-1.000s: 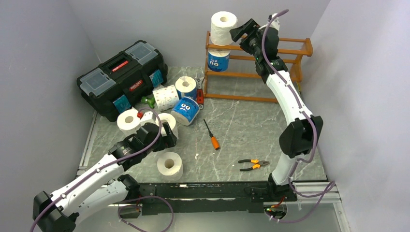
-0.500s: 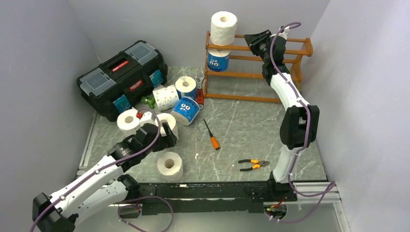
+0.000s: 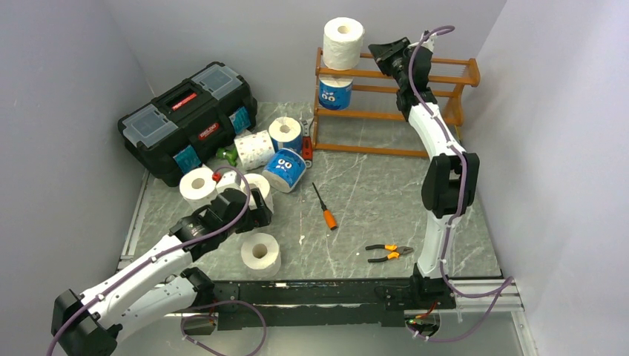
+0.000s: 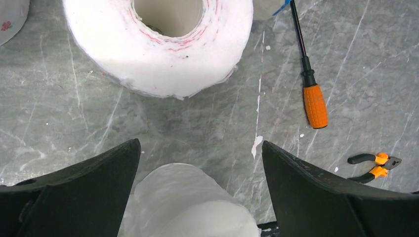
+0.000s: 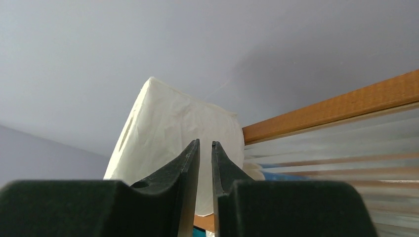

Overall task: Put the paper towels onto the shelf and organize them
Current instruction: Place the paper towel on the shelf.

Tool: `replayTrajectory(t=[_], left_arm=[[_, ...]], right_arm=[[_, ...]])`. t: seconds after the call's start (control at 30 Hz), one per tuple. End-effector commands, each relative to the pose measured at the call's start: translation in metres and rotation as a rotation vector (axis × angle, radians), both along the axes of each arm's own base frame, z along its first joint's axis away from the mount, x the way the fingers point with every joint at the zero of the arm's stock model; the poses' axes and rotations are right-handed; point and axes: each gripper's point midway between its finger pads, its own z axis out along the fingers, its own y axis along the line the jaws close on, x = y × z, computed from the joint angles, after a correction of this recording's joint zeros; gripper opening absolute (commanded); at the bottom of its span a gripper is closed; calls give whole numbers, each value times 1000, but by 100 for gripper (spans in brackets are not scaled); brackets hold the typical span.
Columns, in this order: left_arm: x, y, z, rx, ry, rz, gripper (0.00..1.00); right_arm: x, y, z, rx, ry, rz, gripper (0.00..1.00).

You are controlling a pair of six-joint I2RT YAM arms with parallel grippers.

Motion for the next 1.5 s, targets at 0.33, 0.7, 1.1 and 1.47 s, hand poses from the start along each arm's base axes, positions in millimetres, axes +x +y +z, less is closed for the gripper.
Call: replayTrajectory(t=[0.33,0.7,1.1,1.47], left_arm=[[5,-7,11,-34,-29,-13,99],[3,-2,14,-31,-42,-2,99],[1,24,43,-15,-146,64,99],[-1,57,41,46,-120,236,99]], right_arm=[[-4,44,16,-32,-26,156,18],[-26,12,28,-9,-31,25,19],[-150,-16,16,-144,9,-113,56],[-259,50,-87,-520,212,-96,76]])
